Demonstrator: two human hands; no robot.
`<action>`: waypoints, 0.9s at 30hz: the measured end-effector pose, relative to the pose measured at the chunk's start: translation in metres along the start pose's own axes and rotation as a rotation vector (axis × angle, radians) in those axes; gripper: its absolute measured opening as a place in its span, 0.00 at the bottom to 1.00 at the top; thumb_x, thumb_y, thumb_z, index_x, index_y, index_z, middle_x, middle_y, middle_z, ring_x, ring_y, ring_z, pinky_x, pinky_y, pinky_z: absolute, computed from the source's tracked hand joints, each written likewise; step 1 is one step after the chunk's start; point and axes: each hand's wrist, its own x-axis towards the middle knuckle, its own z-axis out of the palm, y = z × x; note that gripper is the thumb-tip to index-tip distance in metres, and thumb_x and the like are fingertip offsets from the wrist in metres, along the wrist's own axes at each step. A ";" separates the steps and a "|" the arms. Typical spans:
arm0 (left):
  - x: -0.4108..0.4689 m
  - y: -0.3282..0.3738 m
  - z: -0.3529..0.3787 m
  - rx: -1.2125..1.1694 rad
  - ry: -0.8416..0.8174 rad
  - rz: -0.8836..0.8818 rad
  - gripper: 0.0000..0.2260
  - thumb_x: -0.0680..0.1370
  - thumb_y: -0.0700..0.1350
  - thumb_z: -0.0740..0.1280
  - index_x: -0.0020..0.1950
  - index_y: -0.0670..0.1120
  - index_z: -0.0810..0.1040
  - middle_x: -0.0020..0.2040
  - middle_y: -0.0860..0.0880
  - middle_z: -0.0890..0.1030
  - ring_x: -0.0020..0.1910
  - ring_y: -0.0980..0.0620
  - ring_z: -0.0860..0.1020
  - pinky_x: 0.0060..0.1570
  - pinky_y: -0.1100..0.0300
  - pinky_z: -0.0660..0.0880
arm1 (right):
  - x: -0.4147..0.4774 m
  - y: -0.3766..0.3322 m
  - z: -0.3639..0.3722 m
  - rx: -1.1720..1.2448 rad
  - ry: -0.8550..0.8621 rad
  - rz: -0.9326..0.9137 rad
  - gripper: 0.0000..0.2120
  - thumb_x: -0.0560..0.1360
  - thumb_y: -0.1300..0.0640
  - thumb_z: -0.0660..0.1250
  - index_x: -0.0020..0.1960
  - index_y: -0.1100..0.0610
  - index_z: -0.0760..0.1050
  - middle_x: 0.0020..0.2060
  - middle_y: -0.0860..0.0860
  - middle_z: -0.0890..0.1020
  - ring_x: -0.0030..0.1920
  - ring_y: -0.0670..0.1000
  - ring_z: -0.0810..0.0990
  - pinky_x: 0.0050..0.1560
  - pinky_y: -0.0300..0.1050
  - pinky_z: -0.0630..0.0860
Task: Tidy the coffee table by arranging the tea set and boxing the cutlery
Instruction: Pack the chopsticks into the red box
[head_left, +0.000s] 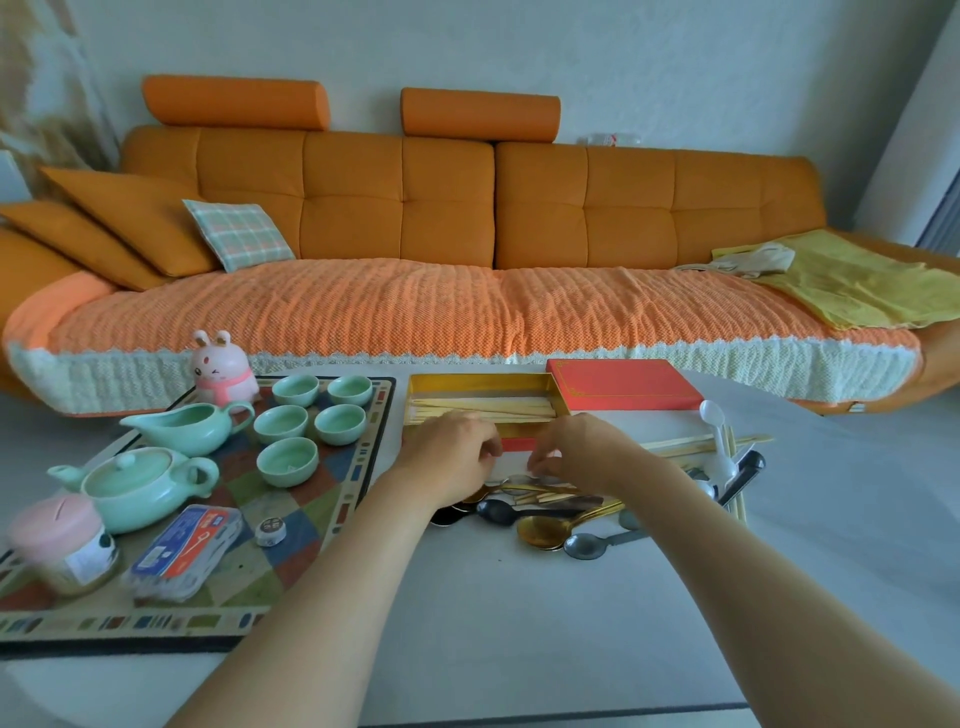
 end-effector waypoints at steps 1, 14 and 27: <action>-0.001 0.002 0.002 -0.011 -0.049 -0.017 0.08 0.79 0.46 0.66 0.55 0.52 0.82 0.54 0.54 0.80 0.52 0.52 0.77 0.47 0.60 0.73 | -0.001 0.000 -0.001 -0.006 -0.005 0.002 0.07 0.76 0.50 0.68 0.52 0.45 0.84 0.52 0.44 0.82 0.49 0.47 0.78 0.50 0.43 0.78; 0.004 -0.002 0.007 -0.036 -0.036 -0.137 0.08 0.80 0.46 0.63 0.55 0.54 0.80 0.54 0.53 0.81 0.49 0.51 0.78 0.43 0.57 0.74 | -0.003 -0.004 -0.001 0.117 0.157 -0.044 0.08 0.80 0.54 0.62 0.54 0.50 0.79 0.52 0.47 0.81 0.48 0.48 0.79 0.48 0.44 0.78; 0.008 -0.027 -0.006 0.089 0.221 -0.105 0.14 0.80 0.45 0.64 0.66 0.51 0.76 0.62 0.52 0.76 0.61 0.48 0.71 0.59 0.54 0.66 | 0.025 0.006 0.006 0.152 0.535 -0.028 0.12 0.79 0.64 0.62 0.55 0.56 0.83 0.52 0.53 0.82 0.52 0.56 0.79 0.53 0.52 0.76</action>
